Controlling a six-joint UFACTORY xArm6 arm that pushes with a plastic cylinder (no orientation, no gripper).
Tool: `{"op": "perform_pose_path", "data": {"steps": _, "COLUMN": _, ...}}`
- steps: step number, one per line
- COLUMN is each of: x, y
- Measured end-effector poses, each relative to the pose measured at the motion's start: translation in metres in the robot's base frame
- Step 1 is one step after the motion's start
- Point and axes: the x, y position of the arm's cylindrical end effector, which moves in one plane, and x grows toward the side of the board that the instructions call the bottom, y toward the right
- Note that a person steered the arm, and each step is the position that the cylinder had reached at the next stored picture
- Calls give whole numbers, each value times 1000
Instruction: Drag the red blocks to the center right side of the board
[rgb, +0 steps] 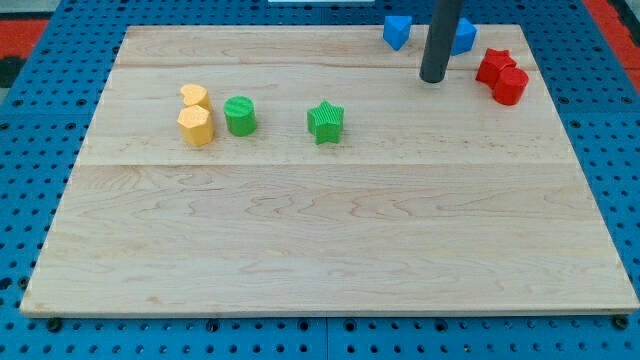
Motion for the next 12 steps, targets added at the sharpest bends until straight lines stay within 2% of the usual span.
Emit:
{"op": "perform_pose_path", "data": {"steps": 4, "x": -21, "y": -9}}
{"op": "perform_pose_path", "data": {"steps": 8, "x": -49, "y": 20}}
{"op": "perform_pose_path", "data": {"steps": 11, "x": -46, "y": 80}}
{"op": "perform_pose_path", "data": {"steps": 12, "x": -25, "y": 103}}
